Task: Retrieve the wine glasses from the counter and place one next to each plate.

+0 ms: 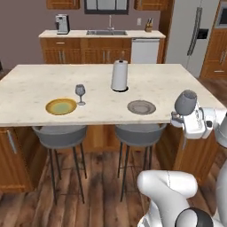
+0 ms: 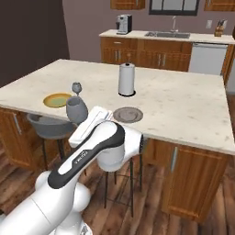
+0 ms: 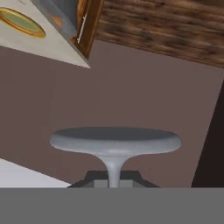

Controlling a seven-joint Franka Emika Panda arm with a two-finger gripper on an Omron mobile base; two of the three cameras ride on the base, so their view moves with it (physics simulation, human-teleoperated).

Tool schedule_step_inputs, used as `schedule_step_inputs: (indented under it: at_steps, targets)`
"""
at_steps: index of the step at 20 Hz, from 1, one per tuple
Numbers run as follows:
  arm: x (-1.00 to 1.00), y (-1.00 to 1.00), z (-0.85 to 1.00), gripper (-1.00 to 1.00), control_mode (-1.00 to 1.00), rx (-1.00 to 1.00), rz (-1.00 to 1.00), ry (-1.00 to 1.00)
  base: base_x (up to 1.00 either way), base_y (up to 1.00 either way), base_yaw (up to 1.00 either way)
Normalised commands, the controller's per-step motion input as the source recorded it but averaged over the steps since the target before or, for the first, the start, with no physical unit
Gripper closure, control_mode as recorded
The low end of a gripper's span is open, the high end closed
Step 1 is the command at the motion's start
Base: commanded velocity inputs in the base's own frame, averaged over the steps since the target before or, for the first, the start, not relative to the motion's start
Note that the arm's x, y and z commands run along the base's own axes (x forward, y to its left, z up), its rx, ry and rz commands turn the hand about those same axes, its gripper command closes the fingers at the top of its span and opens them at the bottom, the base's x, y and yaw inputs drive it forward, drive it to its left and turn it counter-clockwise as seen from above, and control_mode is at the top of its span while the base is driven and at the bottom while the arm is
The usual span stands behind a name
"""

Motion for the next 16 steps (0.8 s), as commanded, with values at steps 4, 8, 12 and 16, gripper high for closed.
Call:
schedule_step_inputs:
  at_steps: [4, 8, 12, 16]
  targets:
    - [0.00, 0.00, 0.00, 1.00, 1.00, 0.00, 0.00, 0.00, 1.00, 0.52, -0.55]
    - [0.00, 0.00, 0.00, 1.00, 1.00, 0.00, 0.00, 0.00, 0.96, 0.39, -0.35]
    - [0.00, 0.00, 0.00, 1.00, 1.00, 0.00, 0.00, 0.00, 0.91, -0.06, -0.07]
    - [0.00, 0.00, 0.00, 1.00, 1.00, 0.00, 0.00, 0.00, 0.97, -0.14, -0.03]
